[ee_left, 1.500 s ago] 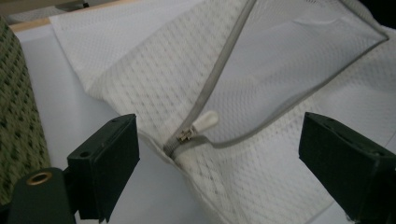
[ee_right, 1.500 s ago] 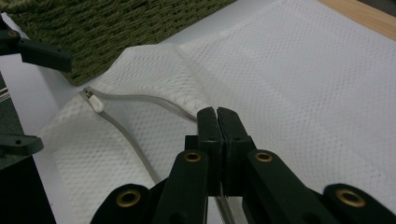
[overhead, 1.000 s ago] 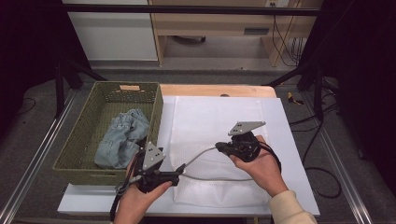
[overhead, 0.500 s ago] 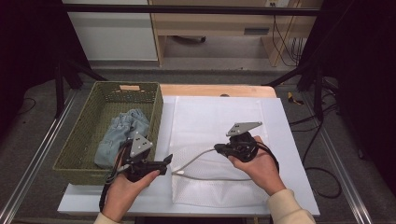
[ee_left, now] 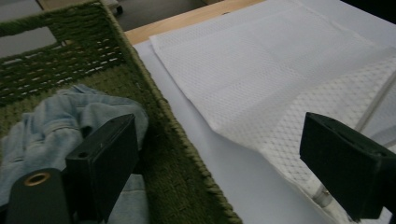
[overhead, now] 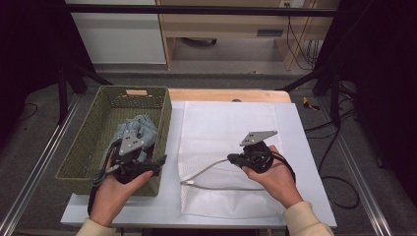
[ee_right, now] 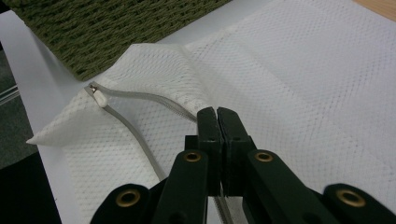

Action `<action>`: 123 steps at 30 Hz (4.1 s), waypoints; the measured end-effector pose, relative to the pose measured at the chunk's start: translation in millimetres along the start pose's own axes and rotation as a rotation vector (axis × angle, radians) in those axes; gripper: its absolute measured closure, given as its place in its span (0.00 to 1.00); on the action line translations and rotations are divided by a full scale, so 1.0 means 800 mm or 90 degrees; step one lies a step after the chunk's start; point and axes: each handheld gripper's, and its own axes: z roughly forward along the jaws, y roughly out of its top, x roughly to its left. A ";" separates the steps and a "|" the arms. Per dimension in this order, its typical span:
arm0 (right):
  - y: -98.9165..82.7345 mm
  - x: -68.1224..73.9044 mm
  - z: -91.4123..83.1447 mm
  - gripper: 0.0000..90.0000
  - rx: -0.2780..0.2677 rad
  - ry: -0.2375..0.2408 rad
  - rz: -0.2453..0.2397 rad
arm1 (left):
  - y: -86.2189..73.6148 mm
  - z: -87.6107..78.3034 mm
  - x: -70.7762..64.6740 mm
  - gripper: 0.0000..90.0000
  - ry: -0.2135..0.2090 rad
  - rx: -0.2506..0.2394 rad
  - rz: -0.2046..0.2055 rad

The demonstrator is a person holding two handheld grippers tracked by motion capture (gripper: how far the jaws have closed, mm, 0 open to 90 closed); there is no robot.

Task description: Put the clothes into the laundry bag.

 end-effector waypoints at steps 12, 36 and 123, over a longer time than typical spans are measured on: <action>-0.004 0.001 -0.002 0.99 -0.005 0.003 0.001 | 0.013 -0.021 0.037 0.09 0.022 0.008 -0.003; -0.006 0.002 0.002 0.99 -0.009 0.010 0.003 | 0.035 -0.046 0.090 0.08 0.067 0.020 -0.016; -0.014 -0.006 0.012 0.99 -0.035 0.031 -0.009 | -0.023 0.090 0.165 0.07 0.042 0.169 -0.042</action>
